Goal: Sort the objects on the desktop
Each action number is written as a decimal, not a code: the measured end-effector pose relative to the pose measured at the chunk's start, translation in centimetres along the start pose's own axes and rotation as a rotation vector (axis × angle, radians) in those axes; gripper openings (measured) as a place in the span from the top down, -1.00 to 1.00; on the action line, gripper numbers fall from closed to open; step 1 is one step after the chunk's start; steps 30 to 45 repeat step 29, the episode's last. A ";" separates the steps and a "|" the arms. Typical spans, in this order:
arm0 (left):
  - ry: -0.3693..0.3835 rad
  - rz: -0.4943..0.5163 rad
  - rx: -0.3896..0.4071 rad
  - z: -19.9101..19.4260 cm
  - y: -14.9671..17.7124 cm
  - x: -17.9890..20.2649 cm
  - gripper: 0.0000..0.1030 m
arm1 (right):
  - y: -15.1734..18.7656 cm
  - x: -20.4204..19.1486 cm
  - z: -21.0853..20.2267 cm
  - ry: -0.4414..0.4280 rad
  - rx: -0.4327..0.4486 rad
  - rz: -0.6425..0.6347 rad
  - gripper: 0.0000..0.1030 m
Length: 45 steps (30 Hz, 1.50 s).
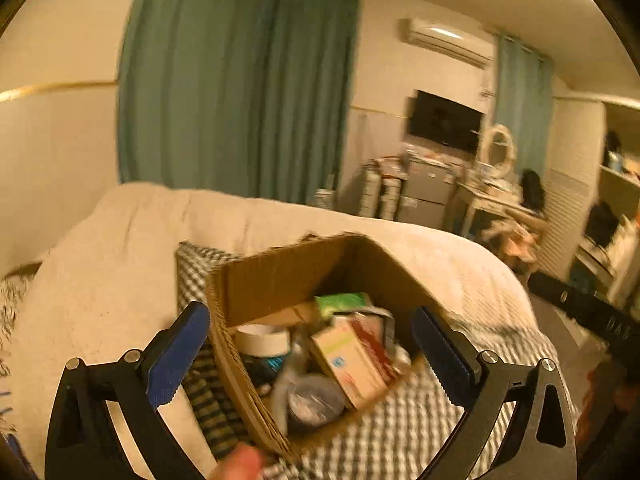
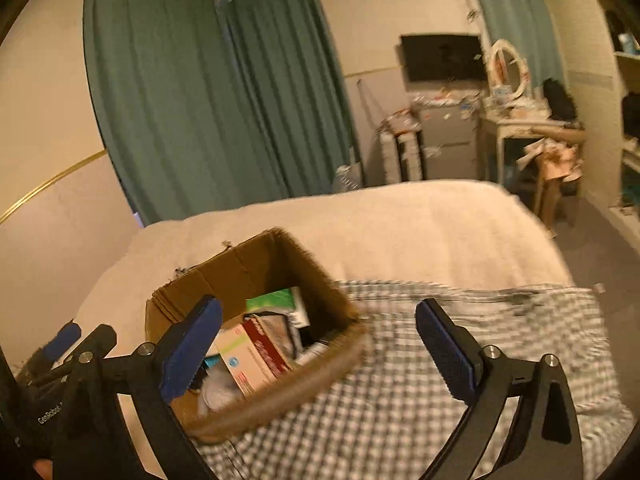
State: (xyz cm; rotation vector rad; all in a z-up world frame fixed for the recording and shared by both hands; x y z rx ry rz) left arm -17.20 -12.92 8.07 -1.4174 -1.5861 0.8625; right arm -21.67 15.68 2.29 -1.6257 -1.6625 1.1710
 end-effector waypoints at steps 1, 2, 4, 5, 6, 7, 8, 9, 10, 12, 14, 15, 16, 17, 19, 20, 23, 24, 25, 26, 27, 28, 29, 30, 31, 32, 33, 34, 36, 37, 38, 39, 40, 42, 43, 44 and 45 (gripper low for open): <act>0.017 0.014 -0.005 -0.8 0.4 0.8 -1.00 | 0.2 0.7 -1.5 0.021 0.010 -0.009 -0.99; 0.015 0.014 -0.014 -1.3 0.7 1.4 -1.00 | 0.9 1.7 -3.3 0.061 0.022 -0.029 -0.99; 0.001 0.008 -0.044 -1.9 2.2 2.3 -1.00 | 2.7 3.4 -5.4 0.146 0.036 -0.056 -0.99; -0.001 0.005 -0.067 -2.1 3.4 2.7 -1.00 | 4.5 4.3 -6.3 0.170 0.028 -0.068 -0.99; 0.005 0.003 -0.099 -2.1 5.3 3.3 -1.00 | 6.6 5.0 -6.4 0.180 -0.005 -0.071 -0.99; 0.007 0.009 -0.120 -1.9 6.5 3.7 -1.00 | 7.8 5.6 -6.3 0.183 -0.037 -0.068 -0.99; 0.005 0.019 -0.146 -1.7 7.9 4.2 -1.00 | 9.9 6.2 -5.7 0.199 -0.095 -0.052 -0.99; 0.007 0.031 -0.172 -1.4 9.0 4.7 -1.00 | 11.2 6.8 -5.3 0.222 -0.133 -0.037 -0.99; 0.015 0.051 -0.196 -1.0 9.8 5.2 -1.00 | 12.0 7.1 -5.1 0.235 -0.147 -0.023 -0.99; 0.035 0.104 -0.222 -0.9 10.2 6.5 -1.00 | 12.7 7.7 -5.3 0.248 -0.130 0.012 -0.99; 0.025 0.134 -0.187 -1.4 9.8 7.0 -1.00 | 12.2 7.5 -5.2 0.243 -0.121 0.037 -0.99; 0.020 0.135 -0.166 -1.6 9.6 7.1 -1.00 | 11.7 7.3 -5.1 0.237 -0.118 0.039 -0.99; 0.022 0.127 -0.158 -1.7 9.6 7.0 -1.00 | 11.5 7.0 -5.1 0.235 -0.114 0.035 -0.99; 0.032 0.119 -0.162 -1.5 9.6 7.0 -1.00 | 11.2 6.8 -5.0 0.232 -0.112 0.027 -0.99; 0.043 0.099 -0.172 -0.8 9.8 6.8 -1.00 | 11.1 6.2 -4.5 0.228 -0.113 0.008 -0.99; 0.041 0.092 -0.176 -0.6 9.7 6.7 -1.00 | 11.3 5.9 -4.1 0.223 -0.119 -0.002 -0.99; 0.039 0.066 -0.192 -0.1 9.9 6.3 -1.00 | 12.3 5.1 -3.2 0.221 -0.137 -0.025 -0.99; 0.043 0.061 -0.194 0.0 9.9 6.1 -1.00 | 12.6 5.0 -2.9 0.221 -0.143 -0.026 -0.99; 0.047 0.055 -0.192 0.0 9.9 5.9 -1.00 | 12.9 5.0 -2.7 0.220 -0.148 -0.021 -0.99; 0.053 0.047 -0.173 -0.2 9.8 5.8 -1.00 | 13.1 5.0 -2.4 0.215 -0.155 -0.013 -0.99; 0.048 0.049 -0.162 -0.3 9.8 5.7 -1.00 | 13.4 5.1 -2.3 0.211 -0.164 -0.002 -0.99; 0.037 0.060 -0.153 -0.4 9.7 5.7 -1.00 | 13.5 5.2 -2.2 0.210 -0.166 0.005 -0.99; 0.032 0.070 -0.137 -0.7 9.4 5.8 -1.00 | 13.6 5.2 -2.2 0.208 -0.167 0.012 -0.99; 0.032 0.070 -0.137 -0.7 9.4 5.8 -1.00 | 13.6 5.2 -2.2 0.208 -0.167 0.012 -0.99; 0.032 0.070 -0.137 -0.7 9.4 5.8 -1.00 | 13.6 5.2 -2.2 0.208 -0.167 0.012 -0.99; 0.032 0.070 -0.137 -0.7 9.4 5.8 -1.00 | 13.6 5.2 -2.2 0.208 -0.167 0.012 -0.99; 0.032 0.070 -0.137 -0.7 9.4 5.8 -1.00 | 13.6 5.2 -2.2 0.208 -0.167 0.012 -0.99; 0.032 0.070 -0.137 -0.7 9.4 5.8 -1.00 | 13.6 5.2 -2.2 0.208 -0.167 0.012 -0.99; 0.032 0.070 -0.137 -0.7 9.4 5.8 -1.00 | 13.6 5.2 -2.2 0.208 -0.167 0.012 -0.99; 0.032 0.070 -0.137 -0.7 9.4 5.8 -1.00 | 13.6 5.2 -2.2 0.208 -0.167 0.012 -0.99; 0.032 0.070 -0.137 -0.7 9.4 5.8 -1.00 | 13.6 5.2 -2.2 0.208 -0.167 0.012 -0.99; 0.032 0.070 -0.137 -0.7 9.4 5.8 -1.00 | 13.6 5.2 -2.2 0.208 -0.167 0.012 -0.99; 0.032 0.070 -0.137 -0.7 9.4 5.8 -1.00 | 13.6 5.2 -2.2 0.208 -0.167 0.012 -0.99; 0.032 0.070 -0.137 -0.7 9.4 5.8 -1.00 | 13.6 5.2 -2.2 0.208 -0.167 0.012 -0.99; 0.032 0.070 -0.137 -0.7 9.4 5.8 -1.00 | 13.6 5.2 -2.2 0.208 -0.167 0.012 -0.99; 0.032 0.070 -0.137 -0.7 9.4 5.8 -1.00 | 13.6 5.2 -2.2 0.208 -0.167 0.012 -0.99; 0.032 0.070 -0.137 -0.7 9.4 5.8 -1.00 | 13.6 5.2 -2.2 0.208 -0.167 0.012 -0.99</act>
Point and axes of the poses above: each gripper's, at about its wrist camera, not at the fingertips, and z roughly the way its jaws point, x to its right, y to its underside, the point moved 7 cm from there along z, roughly the way its jaws point, and after that the axes turned 4 degrees about y, right-handed, at the moved point
